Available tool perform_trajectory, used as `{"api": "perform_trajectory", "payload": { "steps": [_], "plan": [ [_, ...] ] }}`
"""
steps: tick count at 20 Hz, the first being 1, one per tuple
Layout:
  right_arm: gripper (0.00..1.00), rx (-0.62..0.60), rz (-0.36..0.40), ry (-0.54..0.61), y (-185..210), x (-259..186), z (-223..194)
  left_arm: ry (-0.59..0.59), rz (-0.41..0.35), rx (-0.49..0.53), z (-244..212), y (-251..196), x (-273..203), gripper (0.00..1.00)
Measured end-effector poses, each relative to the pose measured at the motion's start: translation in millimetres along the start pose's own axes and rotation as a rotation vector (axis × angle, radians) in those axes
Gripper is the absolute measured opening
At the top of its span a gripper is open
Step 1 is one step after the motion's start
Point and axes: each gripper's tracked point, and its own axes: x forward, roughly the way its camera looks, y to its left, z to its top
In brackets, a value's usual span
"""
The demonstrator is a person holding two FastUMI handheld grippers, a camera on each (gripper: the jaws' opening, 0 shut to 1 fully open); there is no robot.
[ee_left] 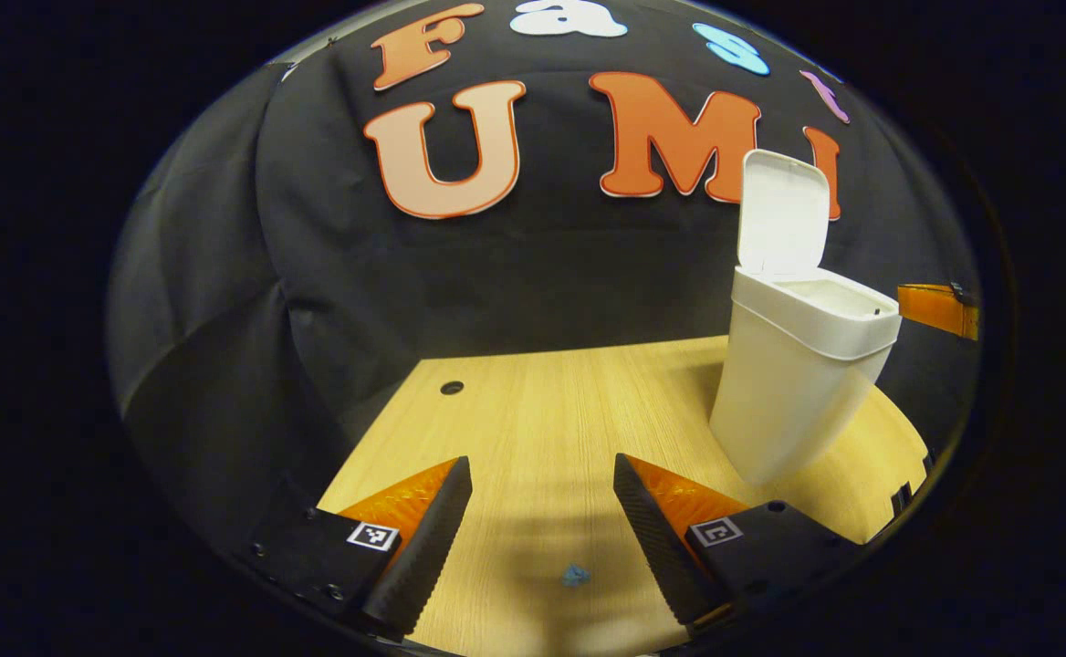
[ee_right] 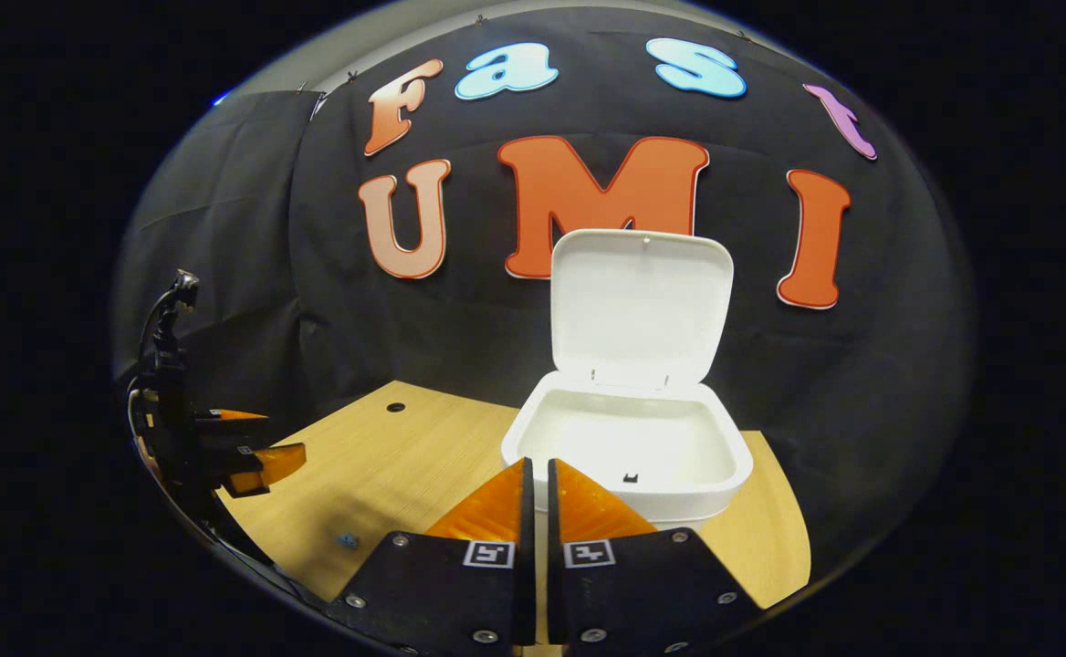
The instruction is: Press the lid of the desktop garbage bin to open it, pick up the crumpled paper on the desktop and throw it into the bin, then pick up the pop can on the desktop and drop it into the bin, and finally close the garbage bin lid.
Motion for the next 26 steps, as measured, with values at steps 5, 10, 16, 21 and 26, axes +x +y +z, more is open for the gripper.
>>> {"api": "perform_trajectory", "payload": {
  "steps": [5, 10, 16, 21, 26],
  "plan": [
    [0.26, -0.043, 0.024, 0.076, 31, -3, -31, 0.131, -0.100, 0.011, -42, -8, 11, 0.92],
    [0.63, -0.076, 0.062, 0.142, 52, -2, -63, 0.220, -0.164, 0.019, -75, -18, 21, 1.00],
    [0.92, -0.091, 0.119, 0.259, 71, 1, -118, 0.349, -0.205, -0.007, -129, -21, 30, 1.00],
    [1.00, -0.117, 0.162, 0.342, 87, 0, -151, 0.439, -0.205, 0.020, -162, -19, 36, 1.00],
    [0.98, -0.109, 0.190, 0.392, 93, 1, -178, 0.498, -0.221, 0.067, -175, -27, 49, 0.98]
  ]
}}
